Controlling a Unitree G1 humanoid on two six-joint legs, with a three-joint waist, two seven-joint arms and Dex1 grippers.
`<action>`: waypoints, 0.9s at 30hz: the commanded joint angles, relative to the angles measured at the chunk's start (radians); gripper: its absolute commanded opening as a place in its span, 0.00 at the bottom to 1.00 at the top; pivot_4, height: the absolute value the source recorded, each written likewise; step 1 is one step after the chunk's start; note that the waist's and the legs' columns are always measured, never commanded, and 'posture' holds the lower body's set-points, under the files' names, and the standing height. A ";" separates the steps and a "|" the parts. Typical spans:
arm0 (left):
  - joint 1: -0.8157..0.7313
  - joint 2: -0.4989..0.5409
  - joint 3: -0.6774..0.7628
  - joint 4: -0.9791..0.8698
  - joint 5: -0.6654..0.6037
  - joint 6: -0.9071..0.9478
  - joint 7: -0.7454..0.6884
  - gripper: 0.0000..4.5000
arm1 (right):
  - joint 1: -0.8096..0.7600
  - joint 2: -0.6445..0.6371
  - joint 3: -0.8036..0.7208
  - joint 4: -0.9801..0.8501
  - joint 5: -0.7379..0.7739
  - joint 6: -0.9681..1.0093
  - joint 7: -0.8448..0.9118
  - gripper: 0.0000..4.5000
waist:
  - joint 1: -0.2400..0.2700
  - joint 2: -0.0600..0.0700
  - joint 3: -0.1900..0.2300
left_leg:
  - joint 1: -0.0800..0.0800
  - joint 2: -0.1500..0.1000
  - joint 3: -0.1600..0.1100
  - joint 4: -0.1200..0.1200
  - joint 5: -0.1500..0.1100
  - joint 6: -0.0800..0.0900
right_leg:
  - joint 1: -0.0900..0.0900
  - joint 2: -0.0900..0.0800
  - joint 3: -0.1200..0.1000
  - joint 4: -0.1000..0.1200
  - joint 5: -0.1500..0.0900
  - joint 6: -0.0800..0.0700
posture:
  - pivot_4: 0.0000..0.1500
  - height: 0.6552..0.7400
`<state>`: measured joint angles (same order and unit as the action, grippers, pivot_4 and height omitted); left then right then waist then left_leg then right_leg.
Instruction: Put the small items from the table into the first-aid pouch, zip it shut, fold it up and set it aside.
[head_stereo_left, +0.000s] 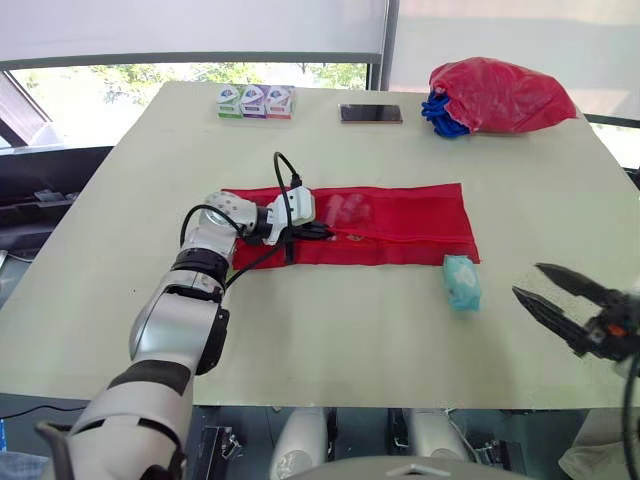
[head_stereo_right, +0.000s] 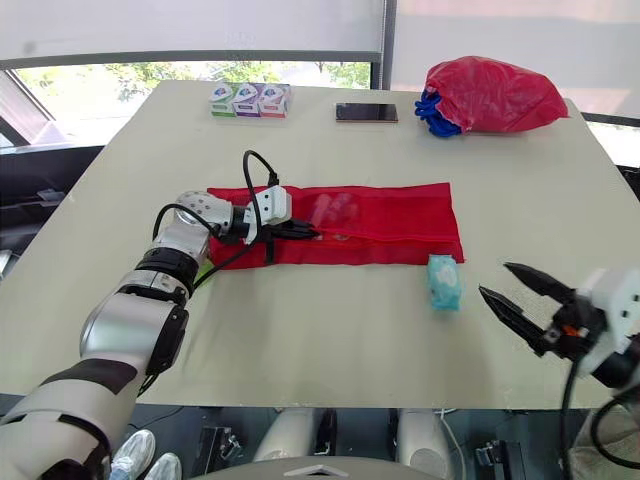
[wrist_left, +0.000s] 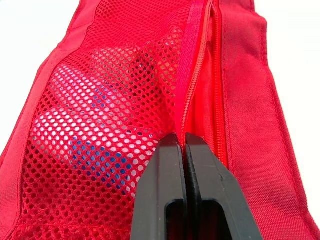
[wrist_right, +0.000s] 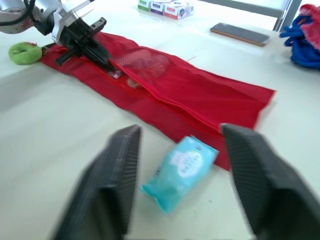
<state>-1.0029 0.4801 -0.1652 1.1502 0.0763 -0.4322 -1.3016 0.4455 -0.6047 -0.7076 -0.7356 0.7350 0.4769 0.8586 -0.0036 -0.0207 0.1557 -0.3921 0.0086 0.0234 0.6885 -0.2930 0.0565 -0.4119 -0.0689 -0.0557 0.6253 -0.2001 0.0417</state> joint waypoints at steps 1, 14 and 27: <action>0.000 0.020 0.021 -0.008 -0.011 0.006 -0.010 0.00 | 0.056 -0.015 -0.115 -0.027 0.084 -0.034 0.043 0.99 | 0.001 0.000 0.000 | 0.000 0.000 0.001 0.000 0.000 0.000 | 0.000 0.000 0.001 0.000 0.000 0.000 | 1.00 1.00; -0.008 -0.038 0.040 -0.218 -0.122 0.050 -0.158 0.97 | 0.148 -0.025 -0.152 -0.102 0.195 -0.034 -0.001 1.00 | 0.028 -0.001 0.000 | -0.001 0.000 0.001 0.001 0.000 0.000 | 0.000 -0.001 0.001 0.000 0.001 -0.003 | 1.00 1.00; -0.070 -0.333 -0.090 -0.110 0.070 0.080 0.259 0.97 | 0.138 -0.013 -0.121 -0.188 0.234 -0.044 -0.148 1.00 | 0.044 -0.002 0.000 | -0.001 -0.001 0.000 0.001 0.000 0.000 | 0.000 0.000 0.000 0.000 0.000 0.000 | 1.00 1.00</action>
<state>-1.0408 0.1632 -0.2406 1.0181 0.1165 -0.3332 -1.1079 0.5757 -0.6223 -0.8208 -0.8870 0.9524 0.4551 0.7288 0.0406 -0.0222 0.1559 -0.3936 0.0076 0.0231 0.6899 -0.2931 0.0567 -0.4119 -0.0691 -0.0556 0.6252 -0.2004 0.0422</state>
